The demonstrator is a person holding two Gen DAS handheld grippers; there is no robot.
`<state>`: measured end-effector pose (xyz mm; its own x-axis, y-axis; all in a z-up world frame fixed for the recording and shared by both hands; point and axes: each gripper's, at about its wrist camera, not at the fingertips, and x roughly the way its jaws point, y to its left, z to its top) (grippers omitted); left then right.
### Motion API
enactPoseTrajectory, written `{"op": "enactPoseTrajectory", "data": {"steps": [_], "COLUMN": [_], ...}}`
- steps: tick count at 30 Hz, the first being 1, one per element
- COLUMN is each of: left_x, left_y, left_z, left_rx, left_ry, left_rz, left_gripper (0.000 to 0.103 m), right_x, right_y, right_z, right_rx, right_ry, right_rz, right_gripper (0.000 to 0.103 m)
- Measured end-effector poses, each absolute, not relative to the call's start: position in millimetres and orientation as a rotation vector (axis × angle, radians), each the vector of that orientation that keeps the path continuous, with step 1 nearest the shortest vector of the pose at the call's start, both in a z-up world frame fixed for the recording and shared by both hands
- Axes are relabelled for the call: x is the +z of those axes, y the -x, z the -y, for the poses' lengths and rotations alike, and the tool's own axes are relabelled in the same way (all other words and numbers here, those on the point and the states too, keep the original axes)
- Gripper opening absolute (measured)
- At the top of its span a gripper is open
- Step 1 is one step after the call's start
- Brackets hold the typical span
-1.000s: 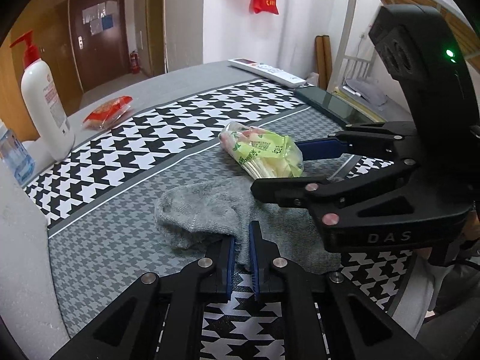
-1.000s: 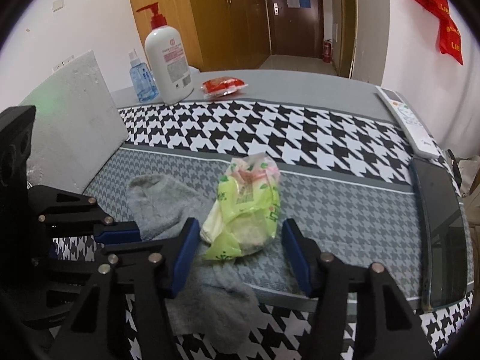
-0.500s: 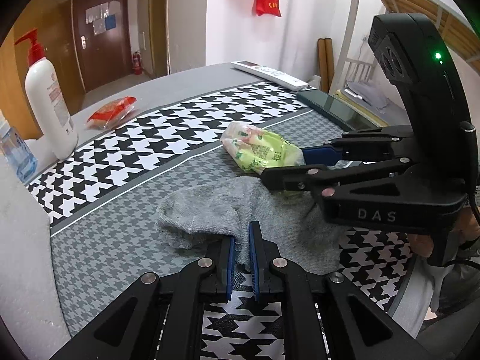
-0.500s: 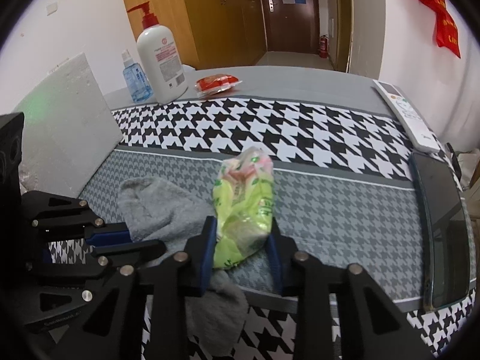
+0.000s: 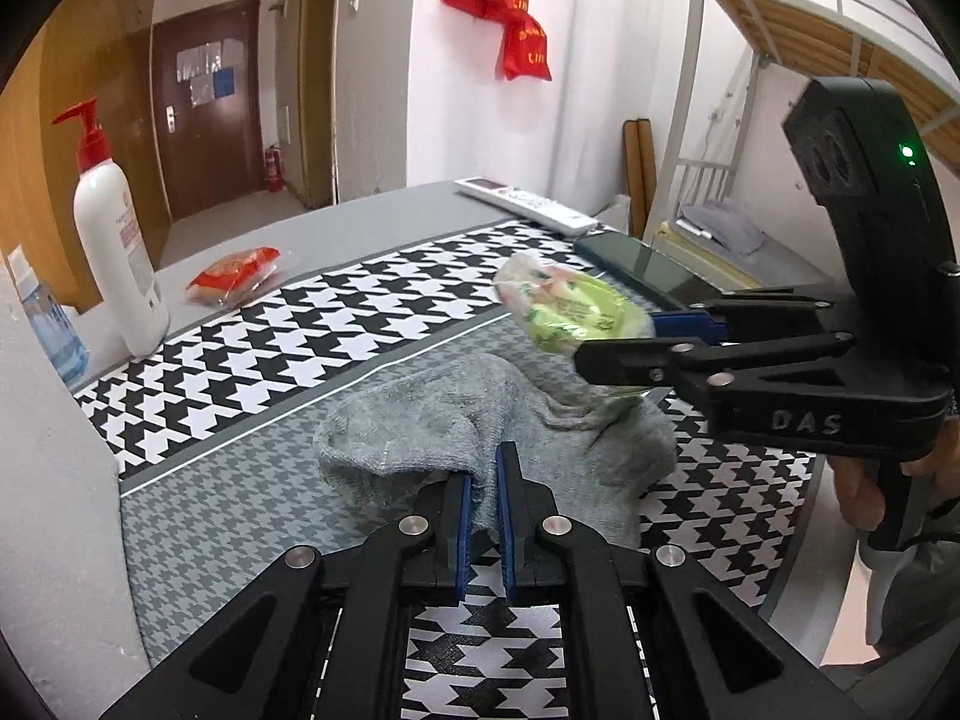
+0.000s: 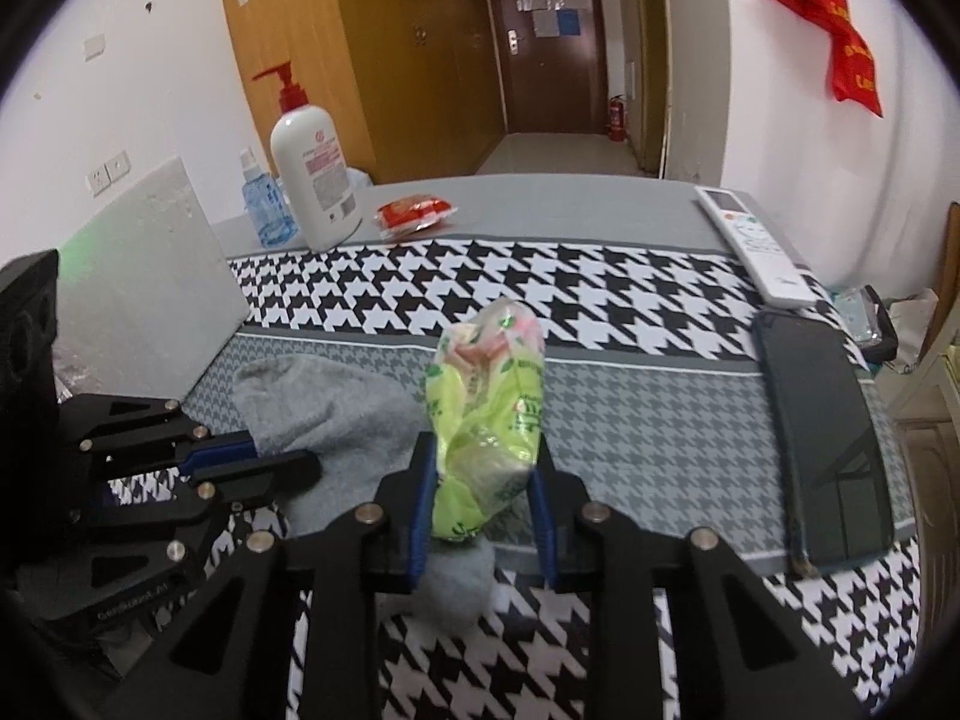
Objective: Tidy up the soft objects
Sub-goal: 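Grasp the grey sock with the left gripper while the right gripper grasps the snack bag, then lift the sock with the left gripper and carry it over the foam box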
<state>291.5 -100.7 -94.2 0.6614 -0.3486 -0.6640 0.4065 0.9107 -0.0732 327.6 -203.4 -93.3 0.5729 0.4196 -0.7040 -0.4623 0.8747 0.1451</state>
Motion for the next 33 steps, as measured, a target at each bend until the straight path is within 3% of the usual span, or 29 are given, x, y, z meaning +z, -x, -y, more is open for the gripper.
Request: {"op": "enactPoseTrajectory", "data": {"steps": [33], "left_x": [-20], "left_y": [-215], "left_z": [65], "left_rx": [-0.273], "left_ry": [-0.062], "left_rz": [-0.518], "left_gripper": [0.008], "right_x": [-39], "right_y": [-251], "right_z": [204], "right_rx": [0.562], "right_ry": [0.001], "right_rz": [-0.614], "right_gripper": [0.033]}}
